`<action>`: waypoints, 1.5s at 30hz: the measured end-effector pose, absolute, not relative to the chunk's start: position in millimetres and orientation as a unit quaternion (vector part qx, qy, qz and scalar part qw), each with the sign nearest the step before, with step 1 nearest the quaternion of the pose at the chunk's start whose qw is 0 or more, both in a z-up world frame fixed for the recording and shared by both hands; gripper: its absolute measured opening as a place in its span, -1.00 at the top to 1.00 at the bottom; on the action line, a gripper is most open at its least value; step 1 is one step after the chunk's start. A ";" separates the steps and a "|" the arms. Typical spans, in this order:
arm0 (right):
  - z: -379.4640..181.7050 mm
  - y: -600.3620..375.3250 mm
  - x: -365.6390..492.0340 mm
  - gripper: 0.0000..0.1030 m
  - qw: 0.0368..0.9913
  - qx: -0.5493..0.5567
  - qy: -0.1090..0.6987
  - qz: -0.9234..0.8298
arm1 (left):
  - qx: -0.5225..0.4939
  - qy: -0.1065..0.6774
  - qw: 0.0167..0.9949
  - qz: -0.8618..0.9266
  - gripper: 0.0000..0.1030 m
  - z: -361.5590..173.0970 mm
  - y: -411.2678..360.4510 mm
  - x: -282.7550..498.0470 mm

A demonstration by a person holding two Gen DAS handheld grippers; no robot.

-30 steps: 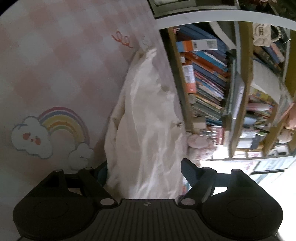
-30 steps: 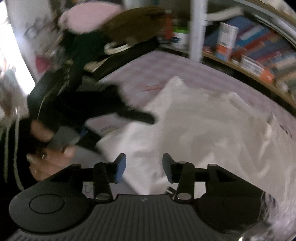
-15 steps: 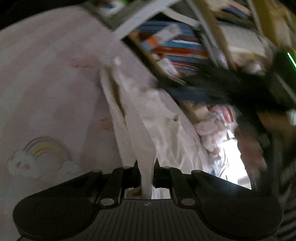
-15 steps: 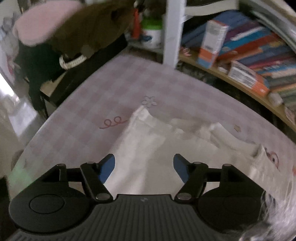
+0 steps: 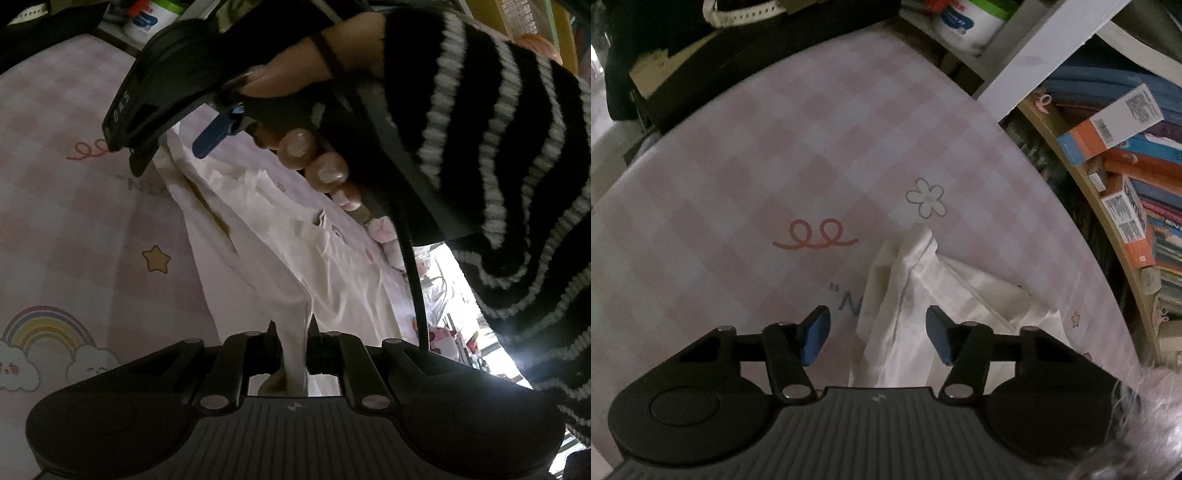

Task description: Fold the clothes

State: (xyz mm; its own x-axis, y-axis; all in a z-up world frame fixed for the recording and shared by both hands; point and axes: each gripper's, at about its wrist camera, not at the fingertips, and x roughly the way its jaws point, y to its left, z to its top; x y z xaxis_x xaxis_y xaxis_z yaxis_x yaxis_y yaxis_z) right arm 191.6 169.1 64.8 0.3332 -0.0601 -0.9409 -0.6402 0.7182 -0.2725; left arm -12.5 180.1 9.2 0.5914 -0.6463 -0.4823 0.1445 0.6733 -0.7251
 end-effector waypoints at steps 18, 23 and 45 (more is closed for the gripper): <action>138.1 63.3 188.8 0.86 0.812 -0.224 0.506 0.188 | -0.274 0.361 0.829 -0.328 0.82 44.9 146.8 -7.2; 170.2 -13.4 189.4 0.87 0.843 -0.152 0.490 0.165 | -0.264 0.358 0.822 -0.355 0.82 57.4 108.7 -8.5; 139.6 -285.1 190.6 0.87 0.855 -0.004 0.455 0.249 | -0.181 0.416 0.850 -0.268 0.81 64.7 -114.6 20.1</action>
